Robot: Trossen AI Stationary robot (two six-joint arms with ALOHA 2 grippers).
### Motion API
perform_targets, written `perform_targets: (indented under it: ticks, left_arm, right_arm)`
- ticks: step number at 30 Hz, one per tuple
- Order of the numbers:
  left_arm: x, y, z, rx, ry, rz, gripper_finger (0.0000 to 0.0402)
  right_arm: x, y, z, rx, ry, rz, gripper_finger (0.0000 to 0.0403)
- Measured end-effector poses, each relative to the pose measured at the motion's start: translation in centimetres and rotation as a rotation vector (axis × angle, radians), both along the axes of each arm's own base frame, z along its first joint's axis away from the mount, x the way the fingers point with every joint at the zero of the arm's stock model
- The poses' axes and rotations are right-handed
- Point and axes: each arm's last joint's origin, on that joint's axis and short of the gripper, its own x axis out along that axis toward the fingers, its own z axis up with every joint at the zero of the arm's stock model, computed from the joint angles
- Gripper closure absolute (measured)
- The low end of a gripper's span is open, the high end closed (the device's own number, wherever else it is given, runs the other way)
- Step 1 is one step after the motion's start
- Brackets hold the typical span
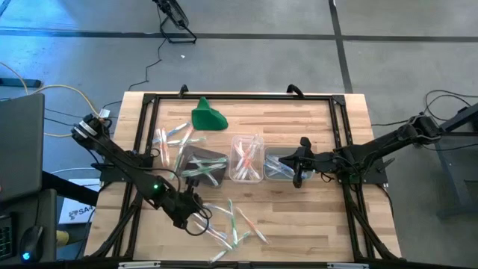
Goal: Pick & Place Toothbrushes
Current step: Put the blue toothbrush into the gray bin
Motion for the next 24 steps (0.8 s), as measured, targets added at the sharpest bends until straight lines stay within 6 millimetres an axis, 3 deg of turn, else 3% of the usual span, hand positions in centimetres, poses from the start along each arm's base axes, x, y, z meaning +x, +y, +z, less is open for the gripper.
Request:
perform_targets:
  ticks: [5, 10, 15, 24]
  left_arm:
    - [0.8, 1.0, 3.4, 0.05, -0.108, 0.106, 0.0386]
    - [2.7, 3.3, 6.3, 0.034, -0.194, 0.2, 0.0387]
    - [5.1, 6.0, 8.2, 0.073, -0.291, 0.194, 0.0387]
    - [8.3, 11.4, 10.7, -0.092, -0.536, 0.185, 0.0387]
  right_arm:
    - [0.0, 0.0, 0.0, -0.002, 0.0, 0.001, 0.0401]
    - [0.1, 0.0, 0.2, -0.026, -0.014, 0.013, 0.0401]
    - [0.2, 0.1, 0.5, -0.046, -0.036, 0.023, 0.0401]
    - [0.4, 0.1, 1.2, -0.092, -0.102, 0.046, 0.0401]
